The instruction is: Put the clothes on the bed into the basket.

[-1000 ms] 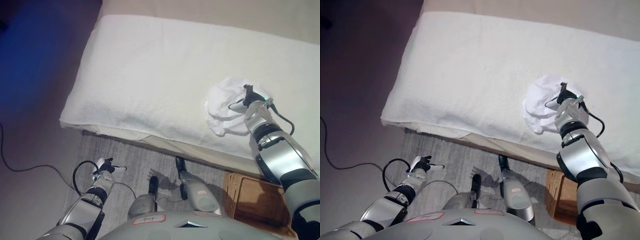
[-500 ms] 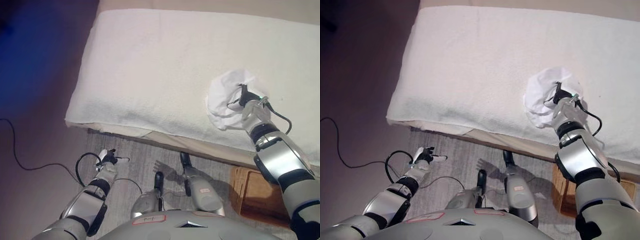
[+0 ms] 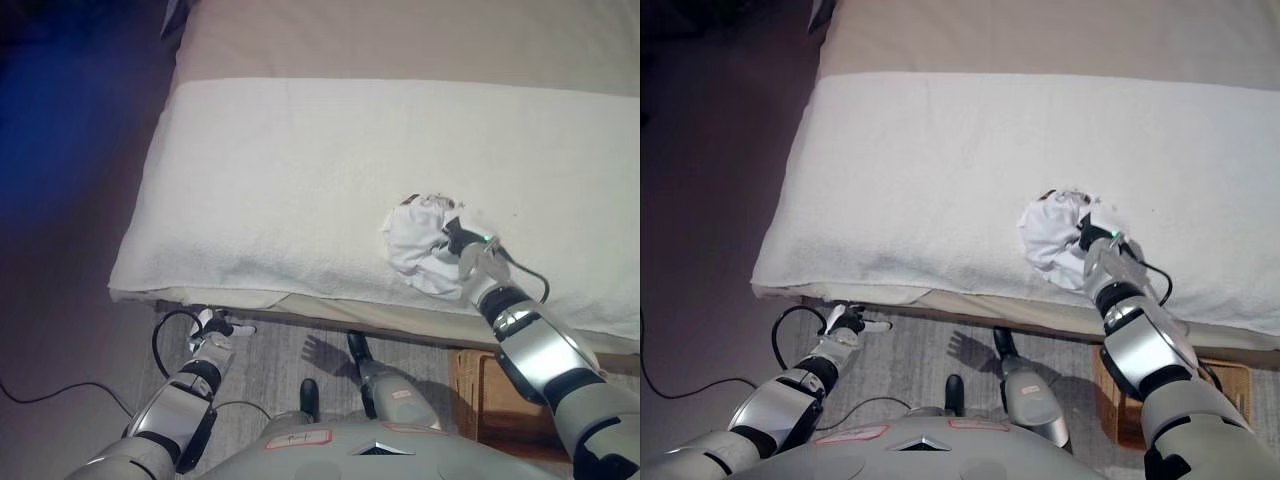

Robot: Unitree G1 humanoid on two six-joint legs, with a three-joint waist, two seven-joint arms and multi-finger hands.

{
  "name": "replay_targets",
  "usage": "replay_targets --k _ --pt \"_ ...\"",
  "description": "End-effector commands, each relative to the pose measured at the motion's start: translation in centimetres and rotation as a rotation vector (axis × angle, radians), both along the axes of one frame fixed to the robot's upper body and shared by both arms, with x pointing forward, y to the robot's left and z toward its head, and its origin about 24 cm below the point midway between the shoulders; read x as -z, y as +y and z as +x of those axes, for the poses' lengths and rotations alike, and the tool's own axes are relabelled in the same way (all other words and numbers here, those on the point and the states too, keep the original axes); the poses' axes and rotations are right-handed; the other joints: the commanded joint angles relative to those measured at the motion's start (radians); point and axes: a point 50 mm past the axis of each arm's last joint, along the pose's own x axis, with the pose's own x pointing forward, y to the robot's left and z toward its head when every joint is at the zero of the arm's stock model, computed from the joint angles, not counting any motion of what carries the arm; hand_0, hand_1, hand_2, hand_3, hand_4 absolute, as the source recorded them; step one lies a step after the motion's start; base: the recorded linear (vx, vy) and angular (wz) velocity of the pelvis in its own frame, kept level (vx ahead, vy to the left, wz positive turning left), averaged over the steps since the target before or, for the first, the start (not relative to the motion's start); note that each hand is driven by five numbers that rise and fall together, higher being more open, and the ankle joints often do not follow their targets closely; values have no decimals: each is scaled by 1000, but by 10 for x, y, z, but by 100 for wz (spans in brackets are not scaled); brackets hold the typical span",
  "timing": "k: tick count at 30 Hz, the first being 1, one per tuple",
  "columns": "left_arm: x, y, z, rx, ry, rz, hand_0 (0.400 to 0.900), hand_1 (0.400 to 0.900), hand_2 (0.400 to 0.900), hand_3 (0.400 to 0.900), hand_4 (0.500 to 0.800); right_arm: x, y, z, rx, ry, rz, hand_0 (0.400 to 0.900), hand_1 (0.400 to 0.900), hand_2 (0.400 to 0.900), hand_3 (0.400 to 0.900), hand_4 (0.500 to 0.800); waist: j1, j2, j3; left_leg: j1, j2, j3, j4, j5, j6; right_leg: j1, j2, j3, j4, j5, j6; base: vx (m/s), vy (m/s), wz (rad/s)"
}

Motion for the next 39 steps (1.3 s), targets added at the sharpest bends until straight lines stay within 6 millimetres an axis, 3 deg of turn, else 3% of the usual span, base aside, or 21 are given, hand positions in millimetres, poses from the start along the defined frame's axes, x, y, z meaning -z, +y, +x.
replay_targets --k 1,6,10,12,16,17,18,21,23,26,31,35,39 --pt "-10 16 11 0 -22 98 900 900 900 900 800 -12 -1 11 28 -44 4 400 400 400 400 500 24 79 27 187 -27 16 -6 307 38 -83 47 39 4 28 68 -52 8 -12" --pt "-8 17 7 -19 -19 82 900 900 900 900 800 -1 -11 -3 113 -48 79 400 400 400 400 500 13 61 31 220 -62 0 6 216 72 -65 54 77 20 39 79 -54 22 -23" --pt "-11 19 10 -20 -38 87 900 900 900 900 800 5 -18 -13 201 -89 156 400 400 400 400 500 1 10 78 202 -107 -42 19 145 113 -57 24 92 61 54 104 -219 65 -1" --pt "-13 21 12 -16 -44 88 900 900 900 900 800 4 -20 -14 235 -122 188 400 400 400 400 500 -5 -22 109 260 -124 -17 8 40 143 -21 13 107 86 61 122 -213 77 -37" --pt "-15 22 14 8 -49 93 900 900 900 900 800 -4 -39 -17 308 -162 200 400 400 400 400 500 -22 -53 123 307 -158 19 -6 -42 176 21 -22 110 101 78 161 -302 149 -32" --pt "-19 24 19 17 -64 97 900 900 900 900 800 -12 -52 -16 352 -200 200 400 400 400 400 500 -31 -70 138 317 -173 34 -6 -65 190 27 -41 91 122 79 174 -314 124 -24" --pt "-19 24 19 17 -65 97 900 900 900 900 800 -12 -52 -16 352 -200 200 400 400 400 400 500 -31 -71 141 320 -173 35 -6 -66 190 30 -41 92 123 79 174 -336 121 -33" --pt "-23 26 24 20 -87 101 900 900 900 900 800 -30 -77 -14 449 -259 203 400 400 400 400 500 -27 -92 169 319 -185 80 -6 -59 202 50 -71 13 106 86 179 -295 75 -64" --pt "-26 26 28 20 -113 102 900 900 900 900 800 -40 -81 -6 489 -291 221 400 400 400 400 500 -6 -93 186 313 -180 132 -6 -50 210 63 -101 -118 86 80 184 -288 23 -118" --pt "-34 36 33 0 -150 114 900 900 900 900 800 -65 -87 10 506 -339 220 400 400 400 400 500 18 -87 199 296 -161 184 -6 -24 214 97 -146 -206 163 24 167 -285 -22 -84" --pt "-34 54 20 -57 -142 137 900 900 900 900 800 -92 -95 23 506 -367 163 400 400 400 400 500 53 -76 170 251 -128 245 -6 -2 216 236 -199 -205 297 -75 139 -188 -70 -70" --pt "-34 69 10 -113 -136 152 900 900 900 900 800 -109 -96 32 490 -355 110 400 400 400 400 500 108 -112 114 198 -96 315 -6 7 198 385 -246 -219 121 -72 168 -116 -206 -88" --pt "-39 75 12 -136 -168 148 900 900 900 900 800 -125 -100 38 479 -364 82 400 400 400 400 500 135 -154 85 161 -81 352 -6 25 173 404 -224 -178 -9 -59 182 -112 -228 -45"
